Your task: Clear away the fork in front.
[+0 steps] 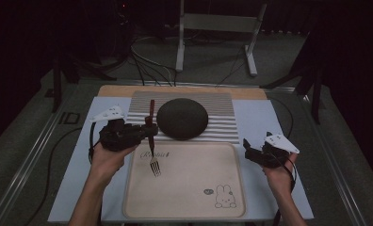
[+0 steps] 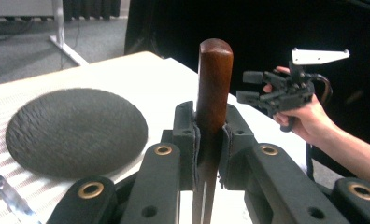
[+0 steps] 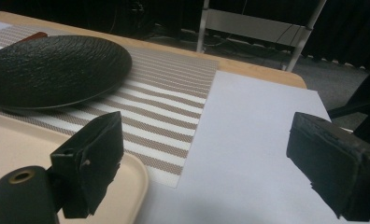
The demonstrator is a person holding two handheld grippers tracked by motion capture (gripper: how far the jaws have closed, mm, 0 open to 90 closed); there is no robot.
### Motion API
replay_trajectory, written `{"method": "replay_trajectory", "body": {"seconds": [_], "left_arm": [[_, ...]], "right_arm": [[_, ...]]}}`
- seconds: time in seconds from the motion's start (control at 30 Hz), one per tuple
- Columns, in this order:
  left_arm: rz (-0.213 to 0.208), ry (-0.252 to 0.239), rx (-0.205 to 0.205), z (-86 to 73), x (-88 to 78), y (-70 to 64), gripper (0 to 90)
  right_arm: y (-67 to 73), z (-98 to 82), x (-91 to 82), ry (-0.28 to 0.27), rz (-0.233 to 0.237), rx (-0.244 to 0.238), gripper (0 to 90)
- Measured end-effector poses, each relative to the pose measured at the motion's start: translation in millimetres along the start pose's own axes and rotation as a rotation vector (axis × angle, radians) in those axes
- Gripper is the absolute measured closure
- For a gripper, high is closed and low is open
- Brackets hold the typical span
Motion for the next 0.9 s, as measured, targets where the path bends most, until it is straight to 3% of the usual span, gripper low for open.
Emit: {"method": "replay_trajectory", "body": {"seconds": [0.17,0.37,0.7,0.77,0.9], "left_arm": [[-0.011,0.041,-0.019,-14.0,1.4,-3.9,79.7],[-0.069,0.071,-0.073,-33.0,10.3,-6.0,79.1],[-0.098,0.125,-0.184,-68.4,36.8,11.2,76.5],[-0.108,0.109,-0.205,-70.7,39.6,16.8,76.9],[-0.050,0.136,-0.207,-75.6,47.8,29.9,77.1]], "right_arm": [[0.7,-0.6,0.8,0.002,-0.005,-0.008,11.0],[0.6,-1.3,1.6,0.004,-0.012,-0.014,11.1],[3.3,-2.4,2.8,0.008,-0.033,-0.046,11.1],[4.5,-2.5,3.4,0.009,-0.034,-0.051,11.1],[5.0,-2.9,3.5,0.010,-0.036,-0.058,11.1]]}}
Point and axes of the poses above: each handheld gripper's, and its own axes: x roughly forward along the jaws, z roughly out of its top, y roughly to its left, the point moved 9 cm from there along x, roughly forward along the jaws, and after that the axes turned 14 degrees about y, right-handed, at the moved point
